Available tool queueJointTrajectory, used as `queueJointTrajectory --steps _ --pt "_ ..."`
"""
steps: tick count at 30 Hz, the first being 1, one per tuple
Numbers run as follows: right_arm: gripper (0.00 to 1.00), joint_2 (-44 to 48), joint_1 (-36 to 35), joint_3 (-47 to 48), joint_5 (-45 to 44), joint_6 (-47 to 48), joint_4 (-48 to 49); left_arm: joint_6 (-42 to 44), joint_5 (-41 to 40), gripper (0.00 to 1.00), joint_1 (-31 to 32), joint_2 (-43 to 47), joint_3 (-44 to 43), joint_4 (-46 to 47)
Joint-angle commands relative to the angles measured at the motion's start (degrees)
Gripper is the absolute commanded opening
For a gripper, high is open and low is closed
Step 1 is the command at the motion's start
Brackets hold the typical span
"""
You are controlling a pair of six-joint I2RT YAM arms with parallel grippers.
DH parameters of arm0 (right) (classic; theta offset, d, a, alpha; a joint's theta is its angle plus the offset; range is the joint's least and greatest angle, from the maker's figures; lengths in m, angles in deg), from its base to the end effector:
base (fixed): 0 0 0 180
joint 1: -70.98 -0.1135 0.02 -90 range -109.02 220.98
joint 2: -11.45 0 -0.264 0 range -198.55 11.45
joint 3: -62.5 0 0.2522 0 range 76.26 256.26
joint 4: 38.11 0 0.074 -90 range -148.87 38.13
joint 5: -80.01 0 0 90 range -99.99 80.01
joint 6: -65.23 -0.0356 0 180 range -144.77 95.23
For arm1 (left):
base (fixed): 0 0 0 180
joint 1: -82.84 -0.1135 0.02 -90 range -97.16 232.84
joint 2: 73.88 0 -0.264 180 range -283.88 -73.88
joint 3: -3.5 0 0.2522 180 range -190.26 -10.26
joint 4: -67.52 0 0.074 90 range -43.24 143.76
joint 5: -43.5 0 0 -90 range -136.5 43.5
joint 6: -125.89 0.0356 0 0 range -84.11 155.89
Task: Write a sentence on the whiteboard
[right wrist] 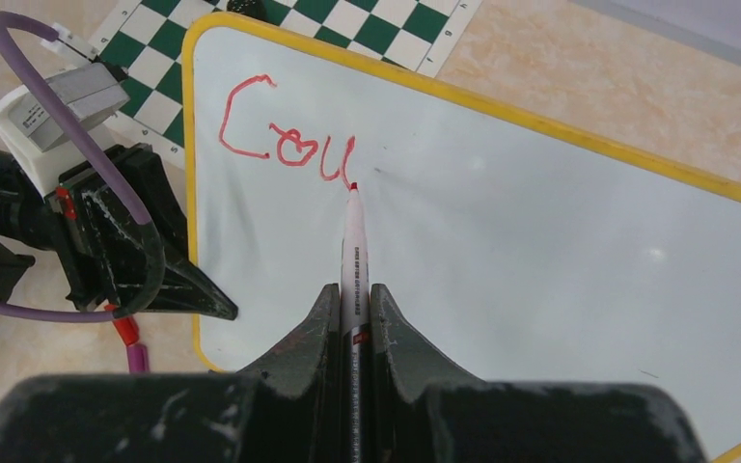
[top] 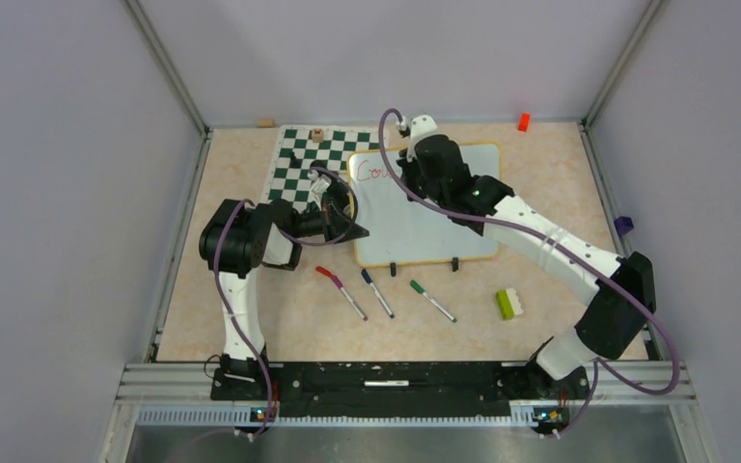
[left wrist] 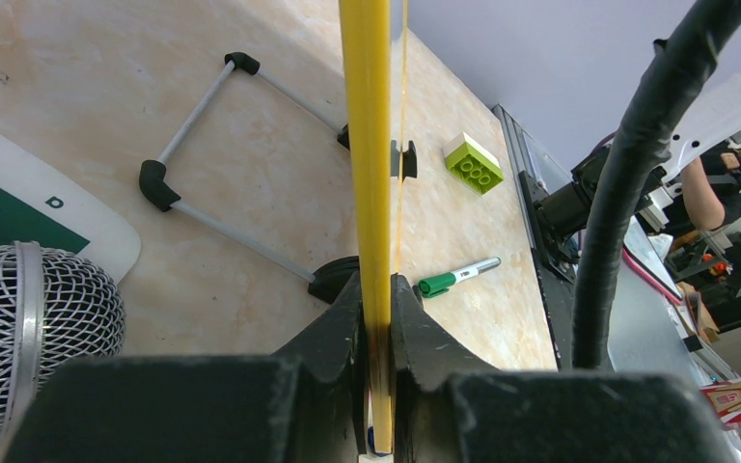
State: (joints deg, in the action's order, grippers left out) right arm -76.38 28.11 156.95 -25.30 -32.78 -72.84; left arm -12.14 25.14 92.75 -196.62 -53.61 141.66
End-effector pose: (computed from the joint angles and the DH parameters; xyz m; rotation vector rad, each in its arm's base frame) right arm 0.2674 0.2354 0.3553 -0.4559 2.0028 0.2788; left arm 0.3401 -0.0937 0.1184 0.6371 1.6688 -1.6345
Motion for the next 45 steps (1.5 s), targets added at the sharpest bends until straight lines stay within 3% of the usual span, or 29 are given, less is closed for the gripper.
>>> queueJointTrajectory --steps 1,25,45 --pt "0.0 0.3 0.9 3.7 -0.6 0.6 1.3 4.2 0.7 0.04 0.3 1.5 0.9 4.8" --pt "0.0 -4.1 1.7 5.2 -5.3 1.4 2.5 4.2 0.7 0.04 0.3 1.3 0.9 4.8" --pt "0.0 -3.6 2.0 4.5 -4.1 0.9 1.4 4.1 0.8 0.04 0.3 1.3 0.9 4.8"
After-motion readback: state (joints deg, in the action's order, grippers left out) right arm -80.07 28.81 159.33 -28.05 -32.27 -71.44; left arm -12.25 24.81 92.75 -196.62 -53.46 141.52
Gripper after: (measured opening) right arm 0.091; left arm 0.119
